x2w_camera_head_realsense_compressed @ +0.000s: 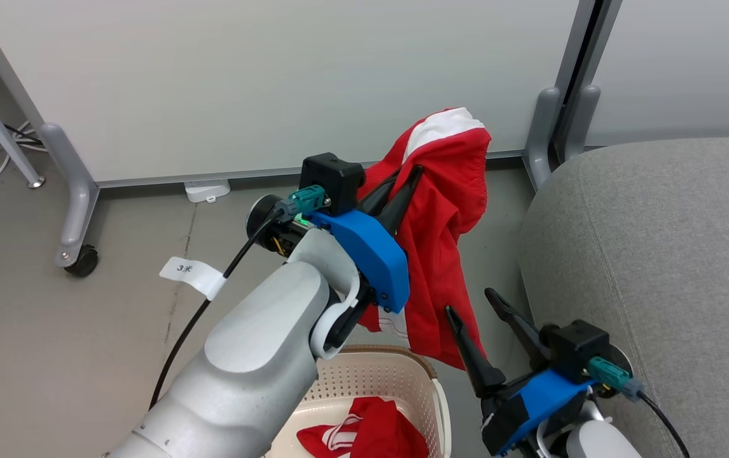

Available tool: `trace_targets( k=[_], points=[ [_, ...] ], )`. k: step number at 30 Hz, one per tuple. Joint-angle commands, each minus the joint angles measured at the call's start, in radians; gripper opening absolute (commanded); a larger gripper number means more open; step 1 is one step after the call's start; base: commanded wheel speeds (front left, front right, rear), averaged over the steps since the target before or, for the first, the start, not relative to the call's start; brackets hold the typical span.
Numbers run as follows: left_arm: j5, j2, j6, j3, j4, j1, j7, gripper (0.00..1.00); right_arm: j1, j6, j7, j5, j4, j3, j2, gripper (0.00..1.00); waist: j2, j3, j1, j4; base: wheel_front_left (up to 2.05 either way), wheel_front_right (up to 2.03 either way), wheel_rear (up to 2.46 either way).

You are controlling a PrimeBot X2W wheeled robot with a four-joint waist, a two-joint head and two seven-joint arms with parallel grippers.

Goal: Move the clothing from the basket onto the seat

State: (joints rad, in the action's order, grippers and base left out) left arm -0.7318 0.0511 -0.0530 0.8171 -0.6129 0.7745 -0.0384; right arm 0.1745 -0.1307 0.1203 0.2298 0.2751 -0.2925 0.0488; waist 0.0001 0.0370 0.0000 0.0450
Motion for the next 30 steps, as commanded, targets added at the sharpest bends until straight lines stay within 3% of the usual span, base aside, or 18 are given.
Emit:
trace_targets(
  k=[1,12,25,26,27,28,30],
  points=[
    [-0.005,0.0,0.004,0.003,0.005,0.018,-0.007,0.0,0.018,0.0,-0.001,-0.004,0.001,-0.003,0.003,1.0,-0.0001,0.001,0.0,0.0,0.0,0.0,0.0],
    [-0.085,0.0,0.021,0.119,0.029,0.058,-0.025,0.0,0.176,0.0,-0.042,-0.049,0.184,-0.037,0.003,1.0,-0.0001,-0.002,0.0,0.019,0.0,0.0,0.0],
    [-0.167,0.0,0.035,0.219,0.043,0.093,-0.054,0.0,0.335,0.0,0.029,0.041,0.413,-0.141,0.003,1.0,-0.0001,-0.019,0.0,0.039,0.0,0.0,0.0],
    [-0.172,0.0,0.036,0.223,0.042,0.096,-0.056,0.0,0.343,0.0,0.035,0.048,0.426,-0.148,0.003,0.47,-0.0001,-0.019,0.0,0.039,0.0,0.0,0.0],
    [-0.176,0.0,0.038,0.228,0.042,0.1,-0.057,0.0,0.348,0.0,0.04,0.06,0.437,-0.156,0.003,0.07,-0.0001,-0.019,0.0,0.039,0.0,0.0,0.0],
    [-0.181,0.0,0.039,0.233,0.04,0.102,-0.06,0.0,0.354,0.0,0.048,0.07,0.446,-0.165,0.003,0.0,-0.0001,-0.018,0.0,0.038,0.0,0.0,0.0],
    [-0.189,0.0,0.043,0.242,0.035,0.104,-0.064,0.0,0.359,0.0,0.055,0.093,0.464,-0.182,0.003,0.0,-0.0001,-0.018,0.0,0.037,0.0,0.0,0.0]
  ],
)
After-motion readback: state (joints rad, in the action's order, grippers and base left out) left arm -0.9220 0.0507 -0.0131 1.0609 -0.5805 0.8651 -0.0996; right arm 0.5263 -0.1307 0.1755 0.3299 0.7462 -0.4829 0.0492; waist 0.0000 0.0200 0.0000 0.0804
